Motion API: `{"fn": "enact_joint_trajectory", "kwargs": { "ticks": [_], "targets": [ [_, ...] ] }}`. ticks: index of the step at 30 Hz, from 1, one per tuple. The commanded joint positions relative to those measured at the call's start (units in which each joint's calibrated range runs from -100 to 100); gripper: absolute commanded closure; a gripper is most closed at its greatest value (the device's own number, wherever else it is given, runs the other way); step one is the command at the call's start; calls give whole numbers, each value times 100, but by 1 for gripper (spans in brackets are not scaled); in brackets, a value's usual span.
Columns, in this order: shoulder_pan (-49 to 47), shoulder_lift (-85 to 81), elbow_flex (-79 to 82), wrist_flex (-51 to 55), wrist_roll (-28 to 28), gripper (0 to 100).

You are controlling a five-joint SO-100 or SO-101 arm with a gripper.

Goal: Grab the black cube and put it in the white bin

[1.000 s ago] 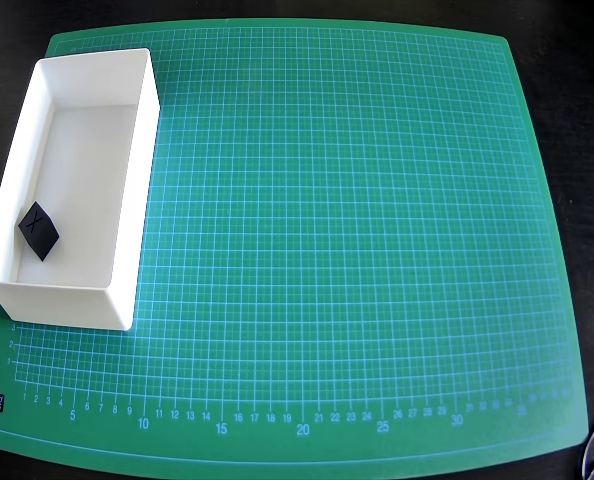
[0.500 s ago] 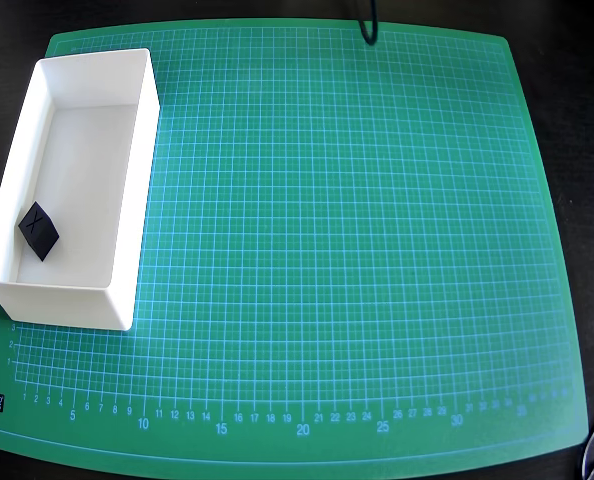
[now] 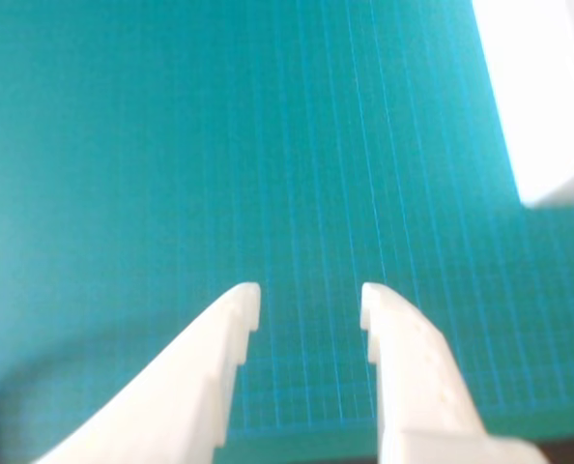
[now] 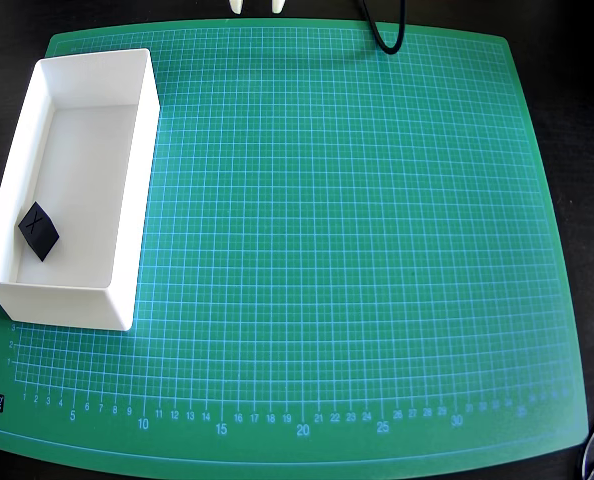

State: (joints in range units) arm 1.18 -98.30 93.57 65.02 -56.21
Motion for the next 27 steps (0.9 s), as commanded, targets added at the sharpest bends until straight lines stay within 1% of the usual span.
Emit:
{"fn": "enact_joint_trajectory", "kwargs": {
  "ticks": [1, 4, 6, 9, 15, 19, 27],
  "targets": [
    [-59, -93, 111, -47, -14, 87],
    [-51, -85, 138, -47, -14, 88],
    [-51, -85, 165, -47, -14, 94],
    [-51, -76, 174, -47, -14, 99],
    [-193, -68, 192, 30, 34, 99],
    [-386, -76, 607, -56, -9, 99],
    [-344, -76, 598, -4, -14, 99]
  ]
}}
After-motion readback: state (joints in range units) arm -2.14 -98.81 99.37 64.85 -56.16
